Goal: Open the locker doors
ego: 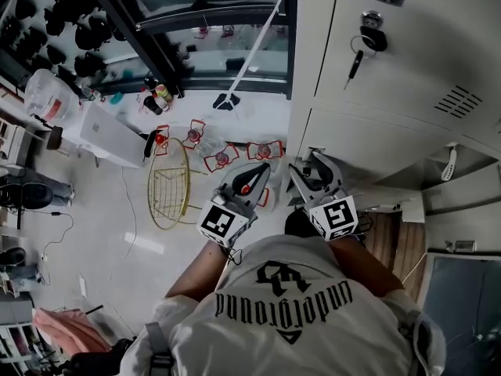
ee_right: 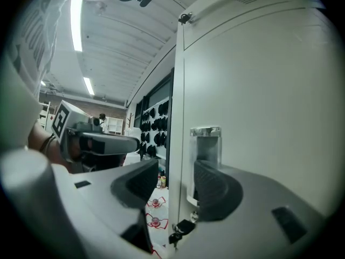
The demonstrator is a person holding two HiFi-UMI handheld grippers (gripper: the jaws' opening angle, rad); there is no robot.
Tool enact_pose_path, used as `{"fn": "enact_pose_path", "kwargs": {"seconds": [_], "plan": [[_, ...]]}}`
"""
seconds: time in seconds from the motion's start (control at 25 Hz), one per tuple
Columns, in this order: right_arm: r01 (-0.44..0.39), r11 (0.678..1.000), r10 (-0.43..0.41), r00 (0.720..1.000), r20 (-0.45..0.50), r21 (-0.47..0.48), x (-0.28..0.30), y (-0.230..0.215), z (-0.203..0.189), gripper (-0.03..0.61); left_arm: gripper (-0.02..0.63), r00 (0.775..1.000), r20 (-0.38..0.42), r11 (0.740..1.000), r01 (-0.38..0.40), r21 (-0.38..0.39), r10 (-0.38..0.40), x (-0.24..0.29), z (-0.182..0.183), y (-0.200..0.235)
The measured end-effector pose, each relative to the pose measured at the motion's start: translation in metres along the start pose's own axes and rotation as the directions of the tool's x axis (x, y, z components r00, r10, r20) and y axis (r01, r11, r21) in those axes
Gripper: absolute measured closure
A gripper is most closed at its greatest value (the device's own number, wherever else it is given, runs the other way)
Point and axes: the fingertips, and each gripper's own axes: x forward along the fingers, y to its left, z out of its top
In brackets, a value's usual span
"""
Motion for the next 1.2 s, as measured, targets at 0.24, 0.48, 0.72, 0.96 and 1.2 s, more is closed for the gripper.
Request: {"fn": "enact_pose_path", "kwargs": {"seconds": [0.24,0.48,0.72,0.96,1.2], "plan": [[-0.005,1.0,0.005,1.0,-0.008,0.014,-0.002,0.003,0.0,0.349,0.606,1.0,0.012,0.999,0.015,0.04,-0.016,-0.002,0.0,-0.003],[-0.017,1.0,0.017,1.0,-0.003,0.005,-0.028,0.024,0.002,0.37,0.606,1.0,0.019,1.0,0.024,0.02,-0.024,-0.008,0.006,-0.018],[-0.015,1.0,0.015,1.0,0.001,0.014,-0.061,0.045,0.003,0.371,0.606,0.998,0.015,0.998,0.066,0.006,-0.066,-0.014,0.006,-0.044],[0.003,1.0,-0.003,1.0,0.005,0.019,-0.102,0.053,-0.005,0.397,0.606,0.991,0.015,0.991,0.13,0.011,-0.13,-0.009,-0.009,-0.075],[-0.018,0.999,0.018,1.0,0.0,0.027,-0.146,0.063,0.004,0.425,0.606,0.982,0.018,0.983,0.186,0.01,-0.186,0.005,-0.011,-0.103]]}}
